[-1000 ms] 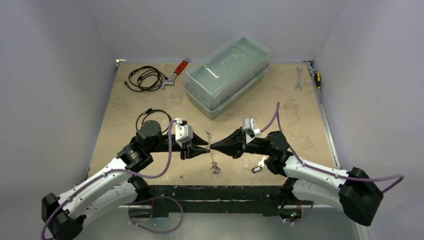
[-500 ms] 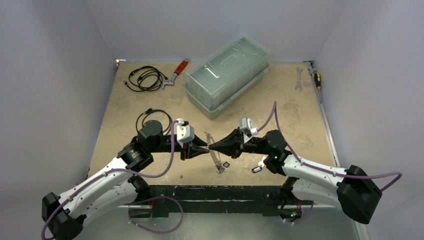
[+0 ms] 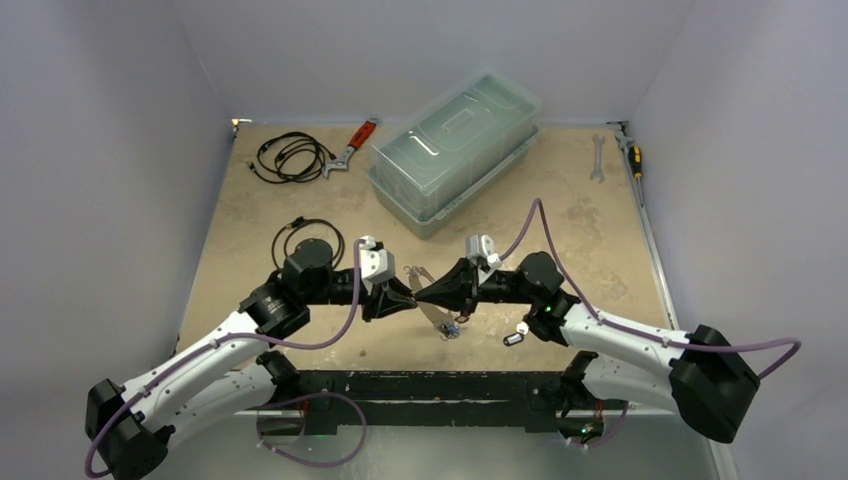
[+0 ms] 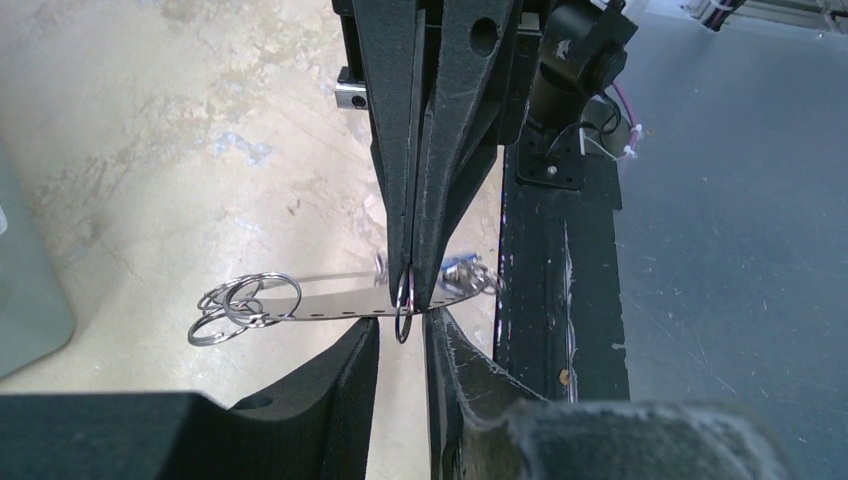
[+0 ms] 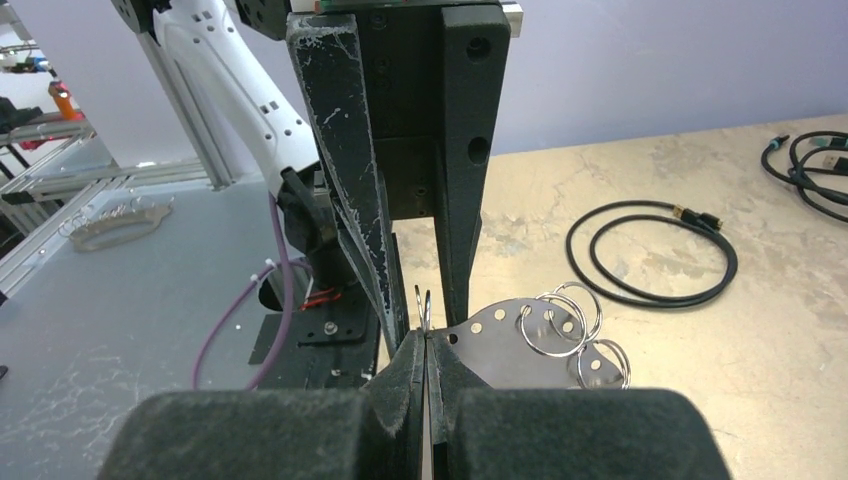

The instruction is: Put the keys on the keyring

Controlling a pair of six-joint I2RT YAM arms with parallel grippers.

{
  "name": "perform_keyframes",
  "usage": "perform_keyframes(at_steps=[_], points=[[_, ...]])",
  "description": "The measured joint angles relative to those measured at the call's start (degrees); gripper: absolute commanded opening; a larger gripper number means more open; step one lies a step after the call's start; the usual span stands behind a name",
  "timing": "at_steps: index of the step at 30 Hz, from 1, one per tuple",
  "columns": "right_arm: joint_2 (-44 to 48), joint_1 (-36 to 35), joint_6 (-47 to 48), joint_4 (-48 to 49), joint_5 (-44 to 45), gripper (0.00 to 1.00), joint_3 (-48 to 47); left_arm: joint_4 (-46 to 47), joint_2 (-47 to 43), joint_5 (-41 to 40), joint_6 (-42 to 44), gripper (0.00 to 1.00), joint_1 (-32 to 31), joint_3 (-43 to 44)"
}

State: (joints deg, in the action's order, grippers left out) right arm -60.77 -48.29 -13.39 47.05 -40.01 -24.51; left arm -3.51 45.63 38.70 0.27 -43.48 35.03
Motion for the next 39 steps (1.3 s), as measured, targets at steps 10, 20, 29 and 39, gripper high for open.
perform_keyframes(at_steps=[10,20,29,39], points=[[-2.7,0.2,1.2,-2.8,-1.6,0.00,-2.0,-2.3,1.2,0.0,0.0,0.00,0.0,0.1],[-2.6,0.2,2.1,-3.8,-1.1,0.29,-2.1,-3.9,1.1,-0.2,0.6,0.00,0.0,0.6],[0.4,-0.3,6.5,-11.0,0.0,0.32,-4.1,-5.1,0.7,-0.2,1.0,0.00,0.0,1.9],[0.4,-0.4,8.4,-14.8,0.0,0.34,-5.9,-5.2,1.3,-0.1,0.9,0.00,0.0,2.1]])
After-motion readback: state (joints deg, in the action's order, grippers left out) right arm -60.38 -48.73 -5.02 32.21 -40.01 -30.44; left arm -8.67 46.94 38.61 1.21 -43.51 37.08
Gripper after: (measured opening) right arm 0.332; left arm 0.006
